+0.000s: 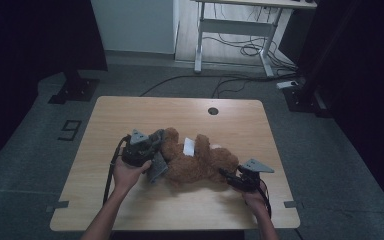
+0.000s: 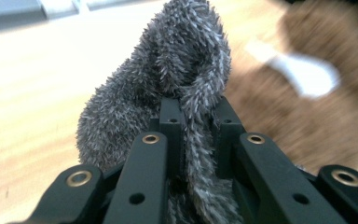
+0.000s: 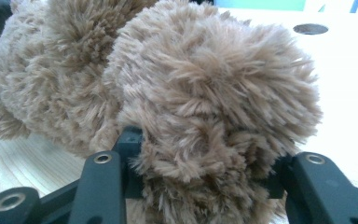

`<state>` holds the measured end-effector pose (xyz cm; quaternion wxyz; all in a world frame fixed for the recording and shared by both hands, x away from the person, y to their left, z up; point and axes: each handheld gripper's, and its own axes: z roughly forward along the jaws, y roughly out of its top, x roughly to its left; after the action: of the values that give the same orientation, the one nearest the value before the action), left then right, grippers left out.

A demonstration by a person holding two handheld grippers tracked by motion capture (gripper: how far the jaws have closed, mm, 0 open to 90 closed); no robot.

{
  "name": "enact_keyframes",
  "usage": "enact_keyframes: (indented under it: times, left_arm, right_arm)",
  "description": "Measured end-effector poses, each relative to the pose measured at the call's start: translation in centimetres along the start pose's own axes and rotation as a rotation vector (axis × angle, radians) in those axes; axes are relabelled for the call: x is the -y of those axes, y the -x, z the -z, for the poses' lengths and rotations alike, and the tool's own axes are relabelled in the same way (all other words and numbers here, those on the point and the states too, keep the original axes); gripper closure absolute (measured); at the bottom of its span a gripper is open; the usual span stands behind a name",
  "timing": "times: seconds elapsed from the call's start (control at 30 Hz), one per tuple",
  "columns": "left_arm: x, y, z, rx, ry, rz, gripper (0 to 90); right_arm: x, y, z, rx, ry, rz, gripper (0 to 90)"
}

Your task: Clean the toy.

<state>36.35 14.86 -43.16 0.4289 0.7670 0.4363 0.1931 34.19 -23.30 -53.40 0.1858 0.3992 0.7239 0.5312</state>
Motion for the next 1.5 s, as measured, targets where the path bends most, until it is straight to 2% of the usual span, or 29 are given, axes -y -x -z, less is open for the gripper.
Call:
enact_keyframes:
  times: [0.03, 0.07, 0.1, 0.13, 0.17, 0.2, 0.23, 0.37, 0.4, 0.43, 0.5, 0.6, 0.73, 0.77, 0.83, 0.9, 0.97, 1.0, 1.03, 1.07, 1.13, 1.2, 1.37, 1.5]
  left_arm:
    - [-1.0, 0.5, 0.8, 0.022, 0.032, -0.003, 78.4]
    - [-1.0, 0.5, 0.8, 0.022, 0.032, -0.003, 78.3]
    - [-1.7, 1.1, 1.2, 0.045, 0.049, -0.009, 78.3]
    - [-2.5, 2.4, 1.4, 0.067, 0.061, -0.041, 78.3]
    - [-2.5, 2.4, 1.4, 0.067, 0.061, -0.041, 78.3]
    - [-3.4, 4.2, 1.0, 0.106, 0.066, -0.073, 78.3]
    - [-3.4, 4.2, 1.0, 0.106, 0.066, -0.073, 78.3]
    - [-5.2, 8.5, -1.0, 0.197, 0.052, -0.133, 78.1]
    - [-6.3, 10.7, -2.3, 0.219, 0.042, -0.165, 78.0]
    - [-6.3, 10.7, -2.3, 0.219, 0.042, -0.165, 78.1]
    - [-7.3, 12.9, -4.3, 0.244, 0.018, -0.187, 78.1]
    - [-7.6, 15.1, -7.8, 0.248, -0.060, -0.212, 78.0]
    - [-6.8, 16.9, -11.5, 0.242, -0.147, -0.221, 78.1]
    - [-6.8, 16.9, -11.5, 0.242, -0.147, -0.221, 78.1]
    - [-6.2, 17.3, -12.4, 0.214, -0.174, -0.258, 78.2]
    - [-5.8, 16.8, -12.7, 0.218, -0.172, -0.244, 78.3]
    - [-5.6, 16.1, -12.6, 0.219, -0.168, -0.225, 78.3]
    - [-5.4, 15.4, -12.3, 0.193, -0.163, -0.222, 78.3]
    - [-5.4, 15.4, -12.3, 0.193, -0.163, -0.222, 78.3]
    - [-5.3, 14.6, -12.1, 0.161, -0.170, -0.229, 78.4]
    - [-5.0, 13.3, -11.9, 0.142, -0.187, -0.214, 78.5]
    - [-4.5, 11.6, -11.5, 0.149, -0.187, -0.177, 78.8]
    - [-4.2, 10.9, -10.3, 0.164, -0.163, -0.169, 78.8]
    - [-4.5, 10.1, -9.2, 0.159, -0.149, -0.158, 78.9]
  right_arm:
    - [0.0, 0.0, 0.0, -0.001, 0.000, -0.002, 48.7]
    - [0.0, 0.0, 0.0, -0.001, 0.000, -0.002, 48.7]
    - [0.0, 0.0, 0.0, -0.001, 0.002, -0.005, 48.7]
    - [0.0, 0.0, 0.0, -0.001, 0.001, -0.006, 48.7]
    - [0.0, 0.0, 0.0, -0.001, 0.001, -0.006, 48.7]
    - [0.0, 0.0, 0.0, 0.001, 0.001, -0.008, 48.7]
    - [0.0, 0.0, 0.0, 0.001, 0.001, -0.008, 48.7]
    - [0.0, 0.1, -0.1, -0.001, 0.002, -0.010, 48.7]
    - [0.0, 0.1, -0.1, -0.001, 0.004, -0.012, 48.7]
    - [0.0, 0.1, -0.1, -0.001, 0.004, -0.012, 48.7]
    - [0.0, 0.1, -0.1, -0.001, 0.004, -0.013, 48.8]
    - [0.0, 0.1, -0.1, -0.001, 0.006, -0.010, 48.8]
    - [0.0, 0.1, -0.1, -0.002, 0.005, -0.014, 48.8]
    - [0.0, 0.1, -0.1, -0.002, 0.005, -0.014, 48.8]
    - [0.0, 0.1, -0.1, -0.004, 0.008, -0.017, 48.8]
    - [0.0, 0.1, -0.1, -0.002, 0.003, -0.013, 48.7]
    - [0.1, 0.1, -0.2, -0.002, 0.000, -0.009, 48.7]
    - [0.0, 0.0, -0.2, 0.003, 0.001, -0.005, 48.7]
    - [0.0, 0.0, -0.2, 0.003, 0.001, -0.005, 48.7]
    - [0.1, 0.0, -0.2, 0.000, 0.003, -0.008, 48.7]
    - [0.1, 0.1, -0.2, -0.001, 0.005, -0.009, 48.7]
    - [0.1, -0.1, -0.3, -0.007, 0.009, -0.010, 48.7]
    - [0.0, -0.2, -0.5, -0.014, 0.008, -0.003, 48.7]
    - [0.1, 0.0, -0.4, -0.020, 0.011, -0.010, 48.6]
